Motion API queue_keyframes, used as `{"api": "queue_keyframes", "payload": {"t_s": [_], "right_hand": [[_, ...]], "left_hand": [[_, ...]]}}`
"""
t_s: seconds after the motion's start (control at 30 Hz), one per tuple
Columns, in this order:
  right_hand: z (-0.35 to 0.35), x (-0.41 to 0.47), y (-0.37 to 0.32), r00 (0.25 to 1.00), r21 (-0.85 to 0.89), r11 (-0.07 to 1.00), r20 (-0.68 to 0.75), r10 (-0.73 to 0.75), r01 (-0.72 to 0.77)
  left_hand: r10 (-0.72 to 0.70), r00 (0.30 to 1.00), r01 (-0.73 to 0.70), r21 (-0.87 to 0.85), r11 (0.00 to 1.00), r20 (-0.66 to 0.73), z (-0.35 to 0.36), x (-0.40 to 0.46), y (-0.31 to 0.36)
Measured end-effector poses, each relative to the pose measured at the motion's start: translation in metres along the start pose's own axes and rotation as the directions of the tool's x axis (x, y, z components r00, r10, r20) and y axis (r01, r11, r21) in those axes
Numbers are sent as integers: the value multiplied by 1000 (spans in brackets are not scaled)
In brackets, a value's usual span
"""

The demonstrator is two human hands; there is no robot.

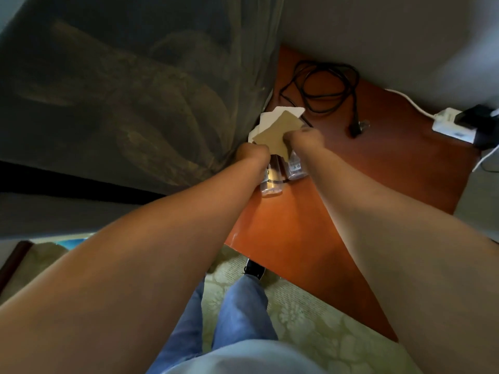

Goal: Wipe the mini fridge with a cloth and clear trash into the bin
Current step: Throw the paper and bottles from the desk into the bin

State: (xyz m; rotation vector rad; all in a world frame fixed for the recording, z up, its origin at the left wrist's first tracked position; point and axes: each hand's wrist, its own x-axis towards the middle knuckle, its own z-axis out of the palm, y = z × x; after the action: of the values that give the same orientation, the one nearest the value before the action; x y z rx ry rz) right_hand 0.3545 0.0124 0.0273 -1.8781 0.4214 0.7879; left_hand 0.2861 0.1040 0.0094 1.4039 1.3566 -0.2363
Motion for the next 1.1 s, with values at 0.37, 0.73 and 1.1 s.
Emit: {"api": "queue_keyframes", "payload": {"t_s": [0.37, 0.73, 1.1], "right_hand": [[13, 11, -8, 998, 72, 996, 36, -50, 48], [-23, -68, 12, 999, 171, 984, 22, 38, -41], [-29, -155, 72, 959, -275, 943, 155, 238, -190]], "left_hand": [[60, 996, -64, -61, 996, -60, -1, 7, -1], [89, 991, -63, -231, 971, 104, -35, -51, -21], [-77, 949, 95, -44, 994, 307, -94, -102, -98]]}}
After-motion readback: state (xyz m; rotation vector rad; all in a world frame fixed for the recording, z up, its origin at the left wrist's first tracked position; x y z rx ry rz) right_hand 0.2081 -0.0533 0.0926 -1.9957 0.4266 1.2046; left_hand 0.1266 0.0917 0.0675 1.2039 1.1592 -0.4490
